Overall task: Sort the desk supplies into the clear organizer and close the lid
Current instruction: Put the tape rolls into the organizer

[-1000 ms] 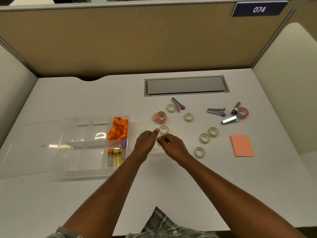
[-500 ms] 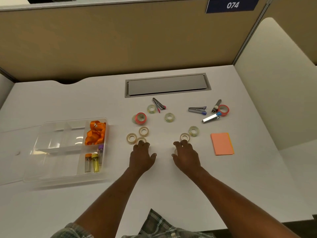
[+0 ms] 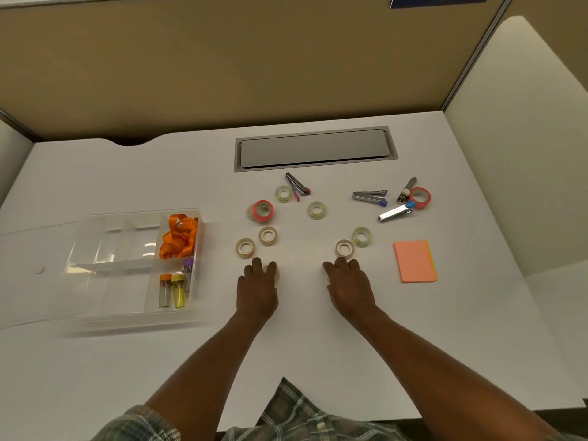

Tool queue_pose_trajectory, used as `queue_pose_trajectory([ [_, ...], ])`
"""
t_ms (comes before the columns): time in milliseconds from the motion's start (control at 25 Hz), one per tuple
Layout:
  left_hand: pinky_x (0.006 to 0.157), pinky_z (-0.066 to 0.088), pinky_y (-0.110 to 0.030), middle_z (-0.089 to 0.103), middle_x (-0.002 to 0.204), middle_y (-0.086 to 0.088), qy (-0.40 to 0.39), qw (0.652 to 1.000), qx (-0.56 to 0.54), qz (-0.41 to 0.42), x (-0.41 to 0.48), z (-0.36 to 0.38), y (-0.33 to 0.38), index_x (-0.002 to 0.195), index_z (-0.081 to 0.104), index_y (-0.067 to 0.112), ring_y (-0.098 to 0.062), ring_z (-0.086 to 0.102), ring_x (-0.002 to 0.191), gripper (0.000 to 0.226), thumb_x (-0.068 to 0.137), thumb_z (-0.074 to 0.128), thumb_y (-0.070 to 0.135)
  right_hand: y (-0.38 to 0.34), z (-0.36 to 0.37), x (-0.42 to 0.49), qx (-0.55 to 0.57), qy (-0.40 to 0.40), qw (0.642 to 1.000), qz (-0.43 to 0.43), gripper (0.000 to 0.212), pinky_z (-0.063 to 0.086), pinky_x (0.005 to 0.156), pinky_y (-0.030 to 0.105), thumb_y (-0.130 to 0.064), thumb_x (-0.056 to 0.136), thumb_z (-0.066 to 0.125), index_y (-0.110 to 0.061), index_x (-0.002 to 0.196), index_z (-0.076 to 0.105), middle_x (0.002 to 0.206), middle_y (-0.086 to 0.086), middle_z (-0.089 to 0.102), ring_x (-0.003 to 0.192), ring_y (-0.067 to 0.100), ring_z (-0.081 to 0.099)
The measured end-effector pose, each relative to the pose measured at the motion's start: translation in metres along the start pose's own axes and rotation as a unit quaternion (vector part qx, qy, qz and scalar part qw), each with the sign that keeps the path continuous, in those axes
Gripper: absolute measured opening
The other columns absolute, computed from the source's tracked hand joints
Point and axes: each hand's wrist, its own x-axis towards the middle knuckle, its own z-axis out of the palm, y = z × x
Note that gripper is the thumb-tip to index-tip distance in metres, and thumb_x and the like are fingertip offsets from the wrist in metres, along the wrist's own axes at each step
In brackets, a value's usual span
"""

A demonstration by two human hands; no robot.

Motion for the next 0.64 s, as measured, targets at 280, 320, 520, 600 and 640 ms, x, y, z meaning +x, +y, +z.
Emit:
queue_pose_trajectory([
  [280, 0.068, 0.05, -0.037, 0.051, 0.106, -0.01, -0.02, 0.992, -0.122, -0.024, -0.003, -0.009, -0.006, 0.119, 0.051, 0.011, -0.029, 0.057, 0.088, 0.047, 0.077, 0.066, 0.028, -0.025, -0.023, 0.007, 0.41, 0.04, 0.897, 0.16, 0.032, 0.053, 0.086, 0.035, -0.027, 0.088, 0.066, -0.023, 0.119, 0.061, 0.109, 0.0, 0.064, 0.093, 0.017, 0.062],
  [320, 0.072, 0.051, -0.037, 0.051, 0.107, -0.009, -0.009, 0.981, -0.186, -0.048, -0.004, -0.016, -0.007, 0.12, 0.053, 0.013, -0.028, 0.057, 0.086, 0.047, 0.078, 0.066, 0.03, -0.034, -0.029, 0.01, 0.489, 0.033, 0.846, 0.21, 0.025, 0.056, 0.086, 0.038, -0.027, 0.089, 0.064, -0.023, 0.113, 0.063, 0.103, -0.001, 0.067, 0.088, 0.018, 0.065],
  [520, 0.068, 0.053, -0.036, 0.063, 0.094, -0.012, -0.043, 0.775, -0.58, -0.246, 0.002, -0.072, -0.039, 0.109, 0.063, 0.013, -0.024, 0.063, 0.075, 0.028, 0.094, 0.047, 0.03, -0.091, -0.065, 0.028, 0.744, -0.087, 0.584, 0.312, 0.022, 0.059, 0.078, 0.04, -0.015, 0.093, 0.052, -0.008, 0.107, 0.068, 0.096, 0.016, 0.071, 0.082, 0.032, 0.07],
  [600, 0.061, 0.051, -0.034, 0.064, 0.092, -0.017, -0.044, 0.644, -0.702, -0.301, 0.002, -0.092, -0.065, 0.109, 0.066, 0.01, -0.027, 0.063, 0.072, 0.034, 0.096, 0.039, 0.026, -0.124, -0.073, 0.037, 0.765, -0.11, 0.56, 0.298, 0.023, 0.059, 0.079, 0.04, -0.016, 0.095, 0.049, -0.007, 0.105, 0.067, 0.095, 0.02, 0.073, 0.083, 0.035, 0.07],
  [640, 0.062, 0.05, -0.034, 0.066, 0.091, -0.018, -0.029, 0.605, -0.731, -0.314, 0.002, -0.099, -0.079, 0.109, 0.067, 0.007, -0.029, 0.063, 0.073, 0.038, 0.096, 0.037, 0.026, -0.143, -0.076, 0.042, 0.769, -0.118, 0.555, 0.293, 0.024, 0.059, 0.079, 0.04, -0.017, 0.096, 0.048, -0.007, 0.105, 0.067, 0.096, 0.02, 0.074, 0.084, 0.035, 0.07],
])
